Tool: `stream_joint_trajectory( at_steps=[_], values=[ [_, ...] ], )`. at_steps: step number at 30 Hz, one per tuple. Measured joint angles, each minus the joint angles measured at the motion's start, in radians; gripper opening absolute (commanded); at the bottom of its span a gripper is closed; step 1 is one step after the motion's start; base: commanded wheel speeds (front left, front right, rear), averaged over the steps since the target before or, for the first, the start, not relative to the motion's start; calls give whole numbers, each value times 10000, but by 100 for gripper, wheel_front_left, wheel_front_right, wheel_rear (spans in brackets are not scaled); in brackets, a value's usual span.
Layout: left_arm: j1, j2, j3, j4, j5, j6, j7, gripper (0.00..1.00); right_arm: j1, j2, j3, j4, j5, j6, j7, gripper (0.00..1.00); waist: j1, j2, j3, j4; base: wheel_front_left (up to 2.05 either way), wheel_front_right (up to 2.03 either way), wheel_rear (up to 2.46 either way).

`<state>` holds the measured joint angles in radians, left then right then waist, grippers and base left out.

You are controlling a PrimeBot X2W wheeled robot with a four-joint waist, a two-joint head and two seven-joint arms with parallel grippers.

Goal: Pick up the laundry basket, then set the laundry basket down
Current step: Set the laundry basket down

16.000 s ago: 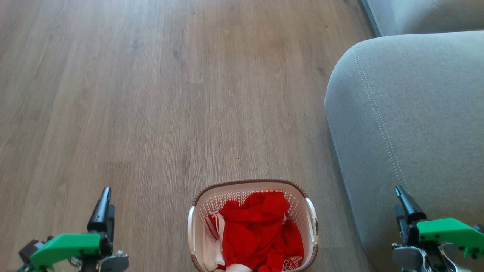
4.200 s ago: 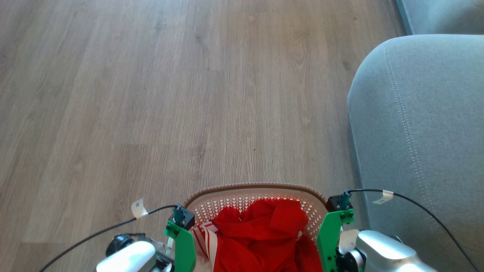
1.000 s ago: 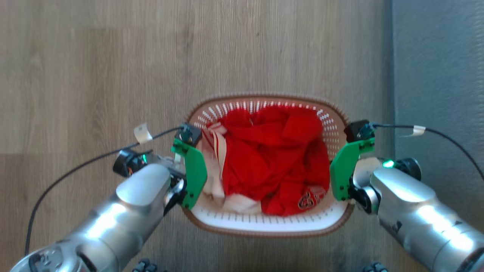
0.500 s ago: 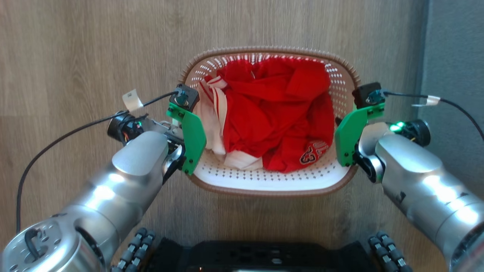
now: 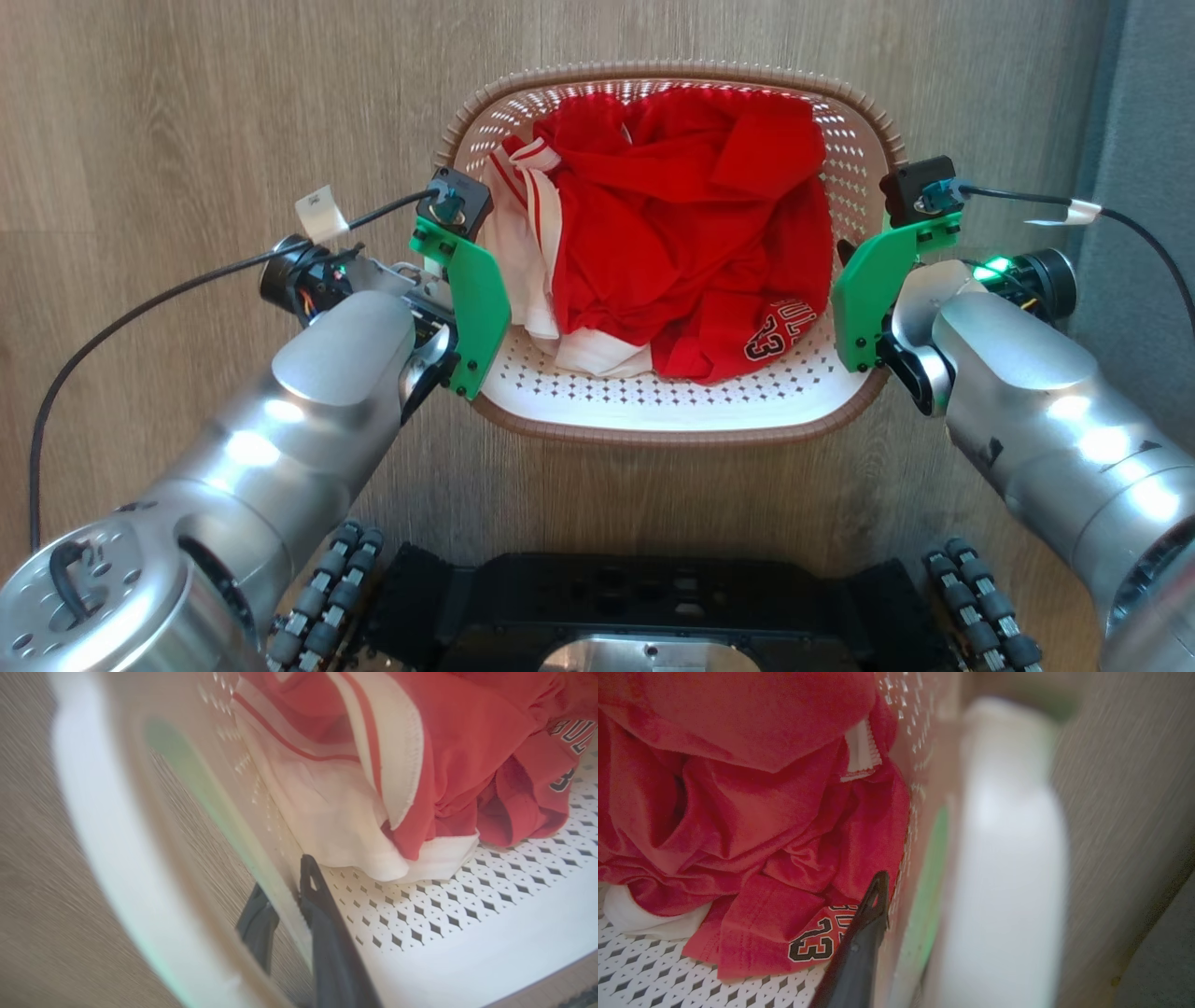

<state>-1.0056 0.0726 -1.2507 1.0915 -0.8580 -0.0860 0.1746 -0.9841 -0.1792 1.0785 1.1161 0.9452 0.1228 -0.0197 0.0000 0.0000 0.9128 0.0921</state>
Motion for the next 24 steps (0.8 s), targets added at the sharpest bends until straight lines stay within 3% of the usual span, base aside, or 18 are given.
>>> stream_joint_trajectory(
  at_steps=[15, 16, 17, 18, 19, 22, 23, 24],
  values=[
    [-45, 4, -21, -140, -2, 174, -84, 0, -57, -21, 265, 211, 284, 8, -265, 0, -1, 1, 257, 113, 0, 0, 0],
    [-45, 2, -27, -148, -4, 196, -86, 0, -62, -13, 268, 265, 299, 8, -311, 7, -1, 1, 256, 119, 0, 0, 0],
    [-49, 0, -36, -161, -4, 267, -115, 3, -105, -10, 336, 337, 284, 8, -362, 35, -1, 1, 254, 126, 0, 0, 0],
    [-84, -2, -69, -184, 0, 305, -178, 20, -191, 35, 410, 449, 228, 8, -399, 61, 0, 0, 253, 132, 0, 0, 0],
    [-128, -10, -178, -188, 27, 305, -155, 27, -276, 127, 464, 550, 186, 8, -449, 100, 2, 0, 251, 136, 0, 0, 0],
    [-128, -161, -334, -242, 42, 337, -71, 47, -459, 222, 481, 731, 161, 8, -495, 100, 0, 0, 220, 155, 0, 0, 0],
    [-116, -184, -337, -249, 42, 339, -71, 58, -479, 222, 485, 798, 163, 8, -495, 100, 0, 0, 212, 159, 0, 0, 0],
    [-116, -201, -337, -268, 42, 345, -69, 79, -483, 230, 495, 823, 163, 8, -495, 100, 1, 0, 204, 161, 0, 0, 0]
  ],
)
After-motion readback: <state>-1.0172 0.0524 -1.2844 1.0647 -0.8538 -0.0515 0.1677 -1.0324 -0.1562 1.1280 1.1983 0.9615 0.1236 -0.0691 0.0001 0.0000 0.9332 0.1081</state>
